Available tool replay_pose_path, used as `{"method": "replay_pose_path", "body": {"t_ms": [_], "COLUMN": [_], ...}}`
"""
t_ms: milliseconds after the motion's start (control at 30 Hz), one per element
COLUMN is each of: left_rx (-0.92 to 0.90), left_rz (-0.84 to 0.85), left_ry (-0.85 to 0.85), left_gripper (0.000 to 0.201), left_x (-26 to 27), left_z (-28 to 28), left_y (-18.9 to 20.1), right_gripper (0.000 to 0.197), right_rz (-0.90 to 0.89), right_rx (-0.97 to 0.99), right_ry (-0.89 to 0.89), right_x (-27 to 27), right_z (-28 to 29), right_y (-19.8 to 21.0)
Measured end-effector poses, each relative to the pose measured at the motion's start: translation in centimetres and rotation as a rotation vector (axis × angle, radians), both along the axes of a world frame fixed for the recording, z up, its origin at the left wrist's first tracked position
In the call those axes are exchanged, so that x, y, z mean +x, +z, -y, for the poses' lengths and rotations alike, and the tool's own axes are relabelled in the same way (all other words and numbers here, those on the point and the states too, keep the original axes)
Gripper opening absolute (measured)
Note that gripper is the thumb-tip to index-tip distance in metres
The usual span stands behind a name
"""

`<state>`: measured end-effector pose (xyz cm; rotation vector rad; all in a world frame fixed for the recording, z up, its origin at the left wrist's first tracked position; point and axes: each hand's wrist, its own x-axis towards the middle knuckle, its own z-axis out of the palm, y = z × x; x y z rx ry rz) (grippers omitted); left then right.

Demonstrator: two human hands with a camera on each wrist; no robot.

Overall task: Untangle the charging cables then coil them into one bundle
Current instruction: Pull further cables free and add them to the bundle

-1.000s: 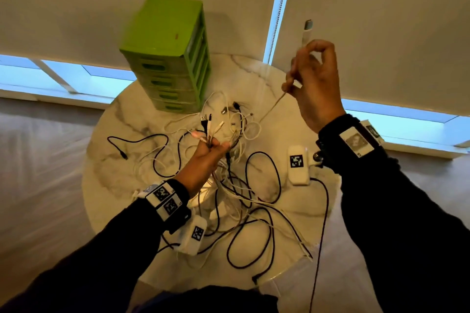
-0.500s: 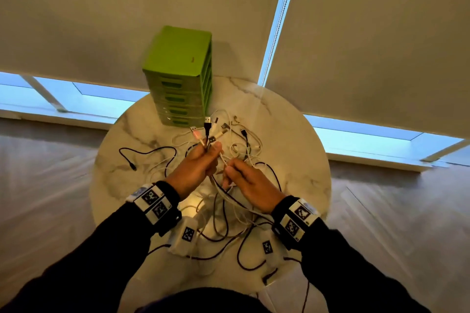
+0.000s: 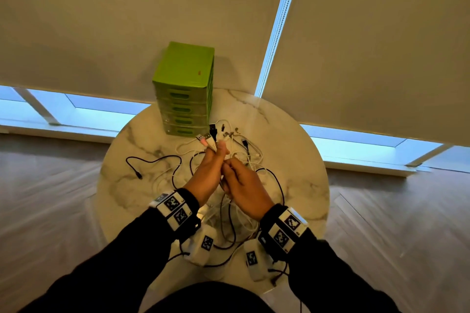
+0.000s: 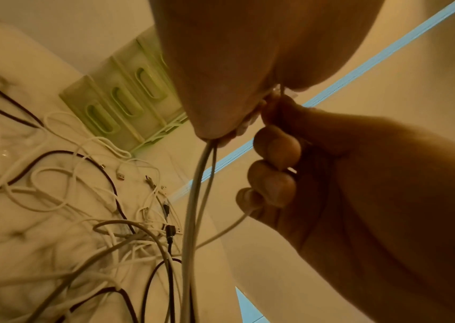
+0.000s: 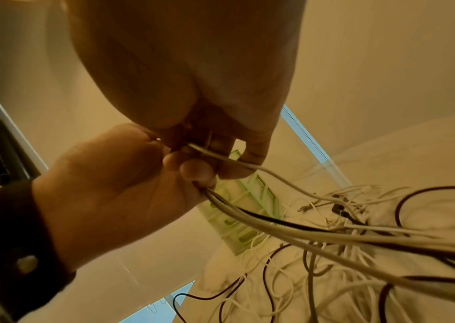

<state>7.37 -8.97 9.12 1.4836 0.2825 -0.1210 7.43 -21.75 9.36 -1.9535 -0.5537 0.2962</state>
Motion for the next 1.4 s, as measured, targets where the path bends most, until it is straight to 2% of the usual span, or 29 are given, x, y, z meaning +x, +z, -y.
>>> {"method": "replay_pose_path", "body": {"t_ms": [100, 200, 267, 333, 400, 533, 667, 767, 867, 967, 1067, 1200, 1267, 1333, 1400], "left_rx": [0.112, 0.17, 0.174, 0.116, -0.02, -0.23, -0.249, -0.213, -0.107, 0.052, 0.175, 0.033, -0.084, -0.174, -0.187], "left_rz": [0.05, 0.145, 0.18, 0.196, 0.222, 0.265, 0.277, 0.319, 0.293, 0.21, 0.043, -0.037, -0.038, -0.026, 0.013], "left_ry": [0.035, 0.108, 0.159, 0.212, 0.245, 0.277, 0.327, 0.369, 0.367, 0.259, 0.172, 0.187, 0.221, 0.224, 0.193], "left_gripper": [0.072, 0.063, 0.059, 0.056, 0.057, 0.055, 0.054, 0.051, 0.046, 0.043, 0.048, 0.059, 0.055, 0.051, 0.049], "left_x": [-0.5, -0.4, 0.1, 0.7, 1.4, 2.7, 3.6, 4.1, 4.1, 3.4, 2.7, 2.9, 3.2, 3.4, 3.4], "left_z": [0.2, -0.3, -0.9, -1.9, -3.1, -5.2, -7.1, -8.6, -9.1, -7.6, -5.1, -3.3, -3.0, -2.7, -2.2], "left_y": [-0.2, -0.4, 0.3, 1.4, 2.5, 4.6, 5.9, 6.5, 5.7, 3.7, 2.1, 1.0, 1.1, 1.5, 1.7], "right_gripper": [0.03, 0.044, 0.043, 0.045, 0.045, 0.038, 0.038, 0.054, 0.043, 0.043, 0.037, 0.03, 0.027, 0.035, 0.041], "right_rz": [-0.052, 0.014, 0.041, -0.044, -0.104, -0.062, -0.067, -0.097, -0.047, -0.001, 0.015, 0.08, 0.082, 0.069, 0.06], "right_rx": [-0.038, -0.265, -0.413, -0.456, -0.457, -0.613, -0.816, -0.887, -0.752, -0.43, -0.151, -0.099, -0.141, -0.158, -0.145], "right_ry": [0.024, 0.063, 0.048, 0.012, 0.013, 0.093, 0.069, -0.086, -0.196, -0.224, -0.153, 0.061, 0.125, 0.168, 0.21], "right_x": [-0.2, 0.6, 1.4, 2.1, 2.6, 4.1, 6.2, 8.3, 10.6, 11.2, 9.8, 7.7, 7.1, 6.8, 6.6], "right_z": [0.1, 0.8, 2.0, 3.4, 4.8, 6.1, 7.1, 7.4, 6.4, 3.6, 0.5, -1.1, -1.1, -0.9, -0.8], "right_y": [-0.7, -2.7, -4.1, -5.3, -6.4, -7.5, -7.2, -6.7, -5.3, -3.3, -1.2, -0.7, -1.4, -2.0, -2.3]}}
